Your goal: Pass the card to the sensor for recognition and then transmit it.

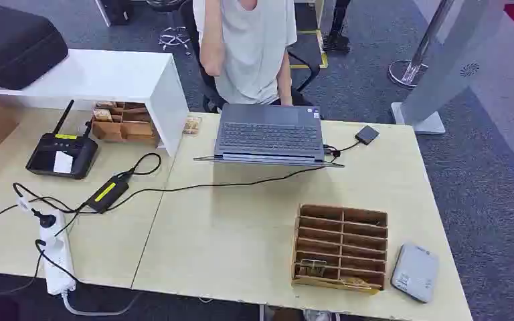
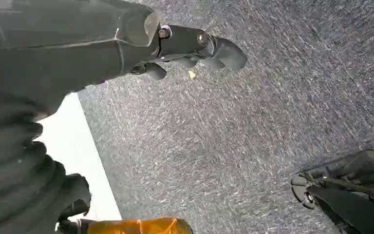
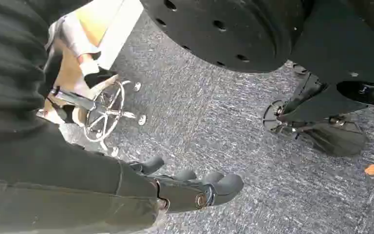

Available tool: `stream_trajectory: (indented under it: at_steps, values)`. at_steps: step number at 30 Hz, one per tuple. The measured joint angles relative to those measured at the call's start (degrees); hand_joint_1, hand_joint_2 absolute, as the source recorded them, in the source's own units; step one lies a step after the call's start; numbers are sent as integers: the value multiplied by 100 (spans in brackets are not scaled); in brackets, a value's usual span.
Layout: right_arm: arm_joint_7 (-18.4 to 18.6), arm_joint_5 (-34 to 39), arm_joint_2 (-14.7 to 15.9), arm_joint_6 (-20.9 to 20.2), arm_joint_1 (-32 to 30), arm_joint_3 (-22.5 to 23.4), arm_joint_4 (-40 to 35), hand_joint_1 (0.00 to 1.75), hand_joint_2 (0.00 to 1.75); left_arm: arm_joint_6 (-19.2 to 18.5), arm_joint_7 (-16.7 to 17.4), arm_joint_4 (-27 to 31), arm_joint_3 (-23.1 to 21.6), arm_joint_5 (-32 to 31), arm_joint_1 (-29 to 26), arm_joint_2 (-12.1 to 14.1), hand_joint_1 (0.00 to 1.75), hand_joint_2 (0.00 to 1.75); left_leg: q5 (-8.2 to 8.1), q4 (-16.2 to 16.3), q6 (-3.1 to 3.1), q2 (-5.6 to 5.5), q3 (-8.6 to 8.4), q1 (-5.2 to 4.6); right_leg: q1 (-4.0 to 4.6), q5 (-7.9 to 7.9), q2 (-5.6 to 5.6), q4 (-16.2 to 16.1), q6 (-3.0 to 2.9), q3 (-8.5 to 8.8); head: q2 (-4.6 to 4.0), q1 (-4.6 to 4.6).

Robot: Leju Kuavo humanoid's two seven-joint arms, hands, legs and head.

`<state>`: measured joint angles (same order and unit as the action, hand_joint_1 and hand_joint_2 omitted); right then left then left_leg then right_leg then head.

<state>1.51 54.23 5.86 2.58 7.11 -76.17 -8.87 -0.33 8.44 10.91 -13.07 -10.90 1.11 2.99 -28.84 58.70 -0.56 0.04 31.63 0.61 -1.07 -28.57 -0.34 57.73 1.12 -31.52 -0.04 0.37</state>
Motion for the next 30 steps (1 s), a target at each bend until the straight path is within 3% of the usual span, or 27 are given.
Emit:
stream_trajectory:
  at_steps: [1,4,5,7,12,26,30]
  values:
    - [-186,366,48,180,-29,65,48,0,175,35,61,-2,17,236,0,0,0,175,0,0,0,-3,0,-1,-1,0,-1,0,0,3,0,0]
    - [-411,1492,192,2021,-192,685,201,0,175,105,122,-15,225,646,-51,-9,0,175,0,0,1,-15,7,-6,-19,-2,-12,2,2,-1,0,-2]
    - [-428,1558,216,2337,-231,828,225,0,175,105,131,-20,262,671,-70,-9,0,175,-1,0,1,-13,10,-5,-14,-2,-11,1,2,-1,0,0]
    - [-478,1612,360,2321,-326,1055,312,0,175,107,138,-26,328,690,-89,-11,0,175,-1,0,2,-13,15,-6,-14,-1,-10,-1,3,-2,0,2]
    - [-496,1639,382,2264,-384,1320,361,0,175,107,162,-26,411,708,-85,-18,0,175,-6,0,-2,-4,7,-9,-11,-1,-2,-3,2,-6,0,0]
    - [-863,1958,407,2509,-384,1440,435,0,175,114,179,-33,533,743,-88,-44,0,175,-4,0,-6,-5,10,-2,-3,-1,-3,1,1,-5,0,-2]
    - [-1123,2096,409,2677,-382,1440,459,0,175,120,214,-33,557,754,-88,-48,0,175,-4,0,-6,-5,10,-3,-4,-1,-3,1,1,-5,0,0]
